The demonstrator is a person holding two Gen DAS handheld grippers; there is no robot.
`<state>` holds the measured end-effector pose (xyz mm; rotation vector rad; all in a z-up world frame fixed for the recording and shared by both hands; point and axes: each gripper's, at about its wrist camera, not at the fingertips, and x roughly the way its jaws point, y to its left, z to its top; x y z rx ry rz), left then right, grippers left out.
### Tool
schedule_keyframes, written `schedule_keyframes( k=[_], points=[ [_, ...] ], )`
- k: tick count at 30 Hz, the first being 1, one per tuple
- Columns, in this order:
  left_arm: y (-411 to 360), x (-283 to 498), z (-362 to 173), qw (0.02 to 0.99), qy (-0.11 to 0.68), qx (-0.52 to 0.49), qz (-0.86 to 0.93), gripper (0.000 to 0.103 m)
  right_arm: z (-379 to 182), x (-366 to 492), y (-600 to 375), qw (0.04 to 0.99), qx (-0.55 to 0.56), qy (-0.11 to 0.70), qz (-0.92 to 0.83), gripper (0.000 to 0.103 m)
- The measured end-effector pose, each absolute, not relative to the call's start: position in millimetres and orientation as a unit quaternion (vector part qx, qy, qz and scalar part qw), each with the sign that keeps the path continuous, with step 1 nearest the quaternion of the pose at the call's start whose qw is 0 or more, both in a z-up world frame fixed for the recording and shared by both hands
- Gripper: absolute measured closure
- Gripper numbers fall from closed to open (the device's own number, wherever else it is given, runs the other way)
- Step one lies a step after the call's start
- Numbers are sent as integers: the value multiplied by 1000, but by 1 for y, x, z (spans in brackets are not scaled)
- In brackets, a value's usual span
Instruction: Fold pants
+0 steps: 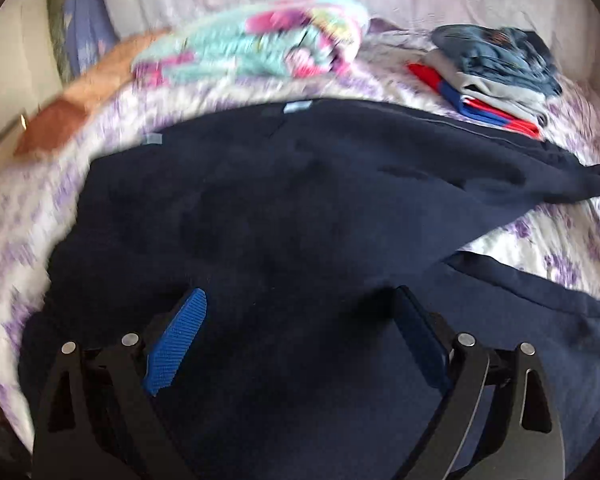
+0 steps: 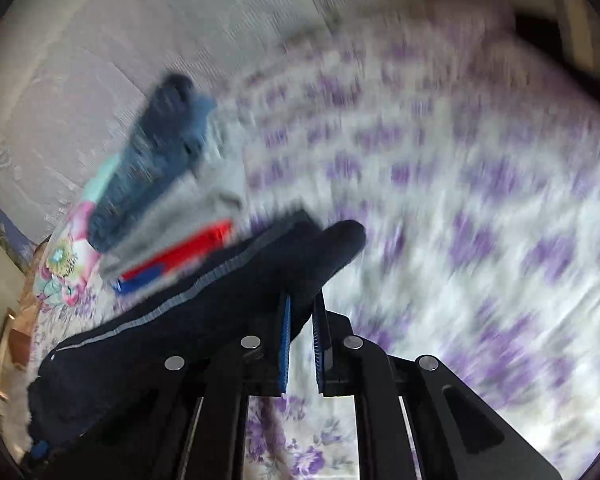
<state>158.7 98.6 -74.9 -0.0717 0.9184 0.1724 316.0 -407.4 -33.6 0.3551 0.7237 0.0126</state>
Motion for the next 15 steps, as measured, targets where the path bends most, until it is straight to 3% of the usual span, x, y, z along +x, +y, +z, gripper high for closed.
schedule_keyframes(
  k=[4,7,9,11,13,15],
  points=[
    [95,157,-79,893,442,-27,80,12,19,310,-398,947,94,308,-3,93],
    [88,158,-79,893,444,-11,76,12,-9,348,-402,901,62,426,-52,91],
    [90,155,-74,893,443,-11,70,12,-41,357,-415,857,71,505,-68,83],
    [94,147,-65,897,438,-8,68,12,-57,350,-432,837,114,530,-76,71],
    [99,138,-51,904,424,-5,60,12,-48,330,-451,850,124,502,-100,65],
    [106,131,-30,913,404,-2,55,12,-33,314,-468,866,140,470,-95,51]
  ],
)
